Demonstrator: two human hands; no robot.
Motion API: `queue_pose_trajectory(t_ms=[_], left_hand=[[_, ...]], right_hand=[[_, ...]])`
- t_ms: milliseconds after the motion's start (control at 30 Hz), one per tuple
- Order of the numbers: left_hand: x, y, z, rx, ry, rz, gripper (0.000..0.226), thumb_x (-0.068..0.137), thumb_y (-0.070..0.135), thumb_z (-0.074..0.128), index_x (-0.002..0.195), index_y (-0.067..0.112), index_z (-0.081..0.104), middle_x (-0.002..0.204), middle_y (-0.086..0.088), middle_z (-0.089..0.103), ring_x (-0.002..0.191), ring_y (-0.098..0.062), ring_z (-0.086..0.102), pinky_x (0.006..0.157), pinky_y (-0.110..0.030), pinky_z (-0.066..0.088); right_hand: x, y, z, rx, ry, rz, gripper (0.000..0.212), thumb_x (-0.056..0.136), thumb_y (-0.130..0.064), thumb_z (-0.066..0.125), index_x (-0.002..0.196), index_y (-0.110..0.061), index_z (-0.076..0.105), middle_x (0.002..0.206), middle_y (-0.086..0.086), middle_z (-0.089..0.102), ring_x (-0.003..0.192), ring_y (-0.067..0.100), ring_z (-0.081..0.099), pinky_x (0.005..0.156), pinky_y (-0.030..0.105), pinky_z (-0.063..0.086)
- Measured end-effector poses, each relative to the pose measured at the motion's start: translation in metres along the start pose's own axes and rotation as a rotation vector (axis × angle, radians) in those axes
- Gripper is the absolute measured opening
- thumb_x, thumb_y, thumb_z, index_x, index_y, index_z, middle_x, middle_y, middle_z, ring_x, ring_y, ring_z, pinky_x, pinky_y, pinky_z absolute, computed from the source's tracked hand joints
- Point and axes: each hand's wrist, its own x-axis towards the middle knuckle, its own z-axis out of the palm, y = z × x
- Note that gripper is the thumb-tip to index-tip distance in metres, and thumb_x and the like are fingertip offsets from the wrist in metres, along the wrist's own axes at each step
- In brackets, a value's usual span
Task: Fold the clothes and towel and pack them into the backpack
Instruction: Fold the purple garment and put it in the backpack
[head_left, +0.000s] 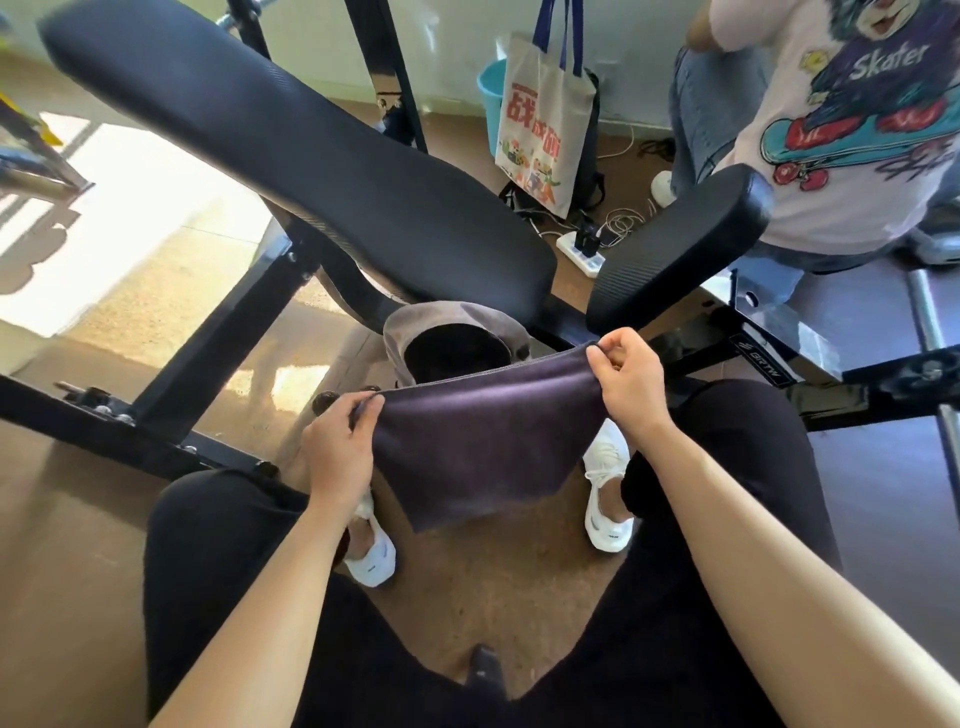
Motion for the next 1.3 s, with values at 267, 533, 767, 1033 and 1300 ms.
queue_pose_trajectory(t_ms=[267, 533, 767, 1033, 1300], left_hand=[[-0.004, 0.011, 0.008, -0.438, -0.103, -0.247, 0.019, 0.099, 0.031, 0.064, 0.099, 0.016, 0.075, 0.098, -0.004, 0.075, 0.097, -0.023, 0.069, 0.083, -0.034, 0.057], [-0.029, 0.026, 0.027, -0.522, -0.399, -0.067, 0.030, 0.102, 0.024, 0.061, 0.076, 0.011, 0.071, 0.070, -0.004, 0.067, 0.069, -0.015, 0.063, 0.066, -0.029, 0.050], [-0.032, 0.029, 0.039, -0.589, -0.503, -0.058, 0.025, 0.103, 0.016, 0.058, 0.080, 0.011, 0.066, 0.068, 0.004, 0.060, 0.066, -0.007, 0.056, 0.061, -0.021, 0.045], [-0.030, 0.027, 0.040, -0.600, -0.573, 0.059, 0.017, 0.103, 0.012, 0.057, 0.106, 0.002, 0.070, 0.093, -0.018, 0.071, 0.087, -0.018, 0.064, 0.079, -0.030, 0.051], [-0.030, 0.023, 0.040, -0.618, -0.614, 0.107, 0.022, 0.089, 0.016, 0.068, 0.110, 0.009, 0.070, 0.095, -0.015, 0.073, 0.087, -0.022, 0.070, 0.080, -0.033, 0.055]], right_hand=[[-0.031, -0.017, 0.012, 0.297, -0.123, 0.103, 0.014, 0.098, -0.020, 0.066, 0.091, -0.007, 0.064, 0.080, 0.014, 0.067, 0.075, 0.022, 0.062, 0.071, 0.040, 0.052], [-0.062, -0.033, 0.033, 0.400, -0.451, 0.048, 0.017, 0.094, -0.009, 0.069, 0.089, 0.003, 0.058, 0.077, 0.008, 0.060, 0.074, 0.018, 0.056, 0.065, 0.028, 0.048], [-0.078, -0.034, 0.046, 0.353, -0.728, -0.032, 0.004, 0.095, -0.006, 0.067, 0.093, -0.008, 0.069, 0.086, 0.005, 0.069, 0.082, 0.017, 0.065, 0.075, 0.032, 0.054], [-0.070, -0.034, 0.044, 0.147, -0.675, -0.252, 0.052, 0.085, 0.002, 0.073, 0.129, -0.020, 0.056, 0.136, -0.007, 0.054, 0.075, 0.022, 0.069, 0.068, 0.035, 0.061], [-0.056, -0.035, 0.036, 0.096, -0.710, -0.224, 0.015, 0.093, -0.010, 0.071, 0.105, -0.017, 0.070, 0.083, -0.001, 0.072, 0.064, 0.024, 0.070, 0.063, 0.047, 0.061]])
